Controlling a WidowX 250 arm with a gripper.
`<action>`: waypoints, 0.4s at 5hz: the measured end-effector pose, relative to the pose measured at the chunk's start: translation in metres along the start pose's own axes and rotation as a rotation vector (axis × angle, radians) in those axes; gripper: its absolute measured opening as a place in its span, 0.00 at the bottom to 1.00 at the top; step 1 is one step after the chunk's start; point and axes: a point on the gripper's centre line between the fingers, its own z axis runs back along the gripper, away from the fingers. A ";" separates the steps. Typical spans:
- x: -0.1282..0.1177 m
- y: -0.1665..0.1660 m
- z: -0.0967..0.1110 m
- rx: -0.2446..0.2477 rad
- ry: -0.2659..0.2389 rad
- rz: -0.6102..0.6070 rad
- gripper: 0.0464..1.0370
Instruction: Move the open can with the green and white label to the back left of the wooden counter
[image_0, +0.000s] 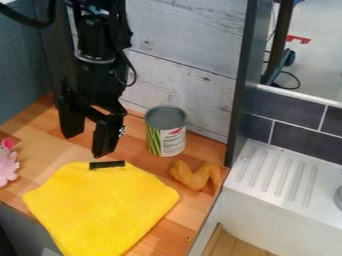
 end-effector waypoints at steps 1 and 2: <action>0.000 -0.002 -0.007 -0.011 0.024 -0.005 0.96; 0.007 -0.006 -0.013 -0.040 0.022 -0.040 0.96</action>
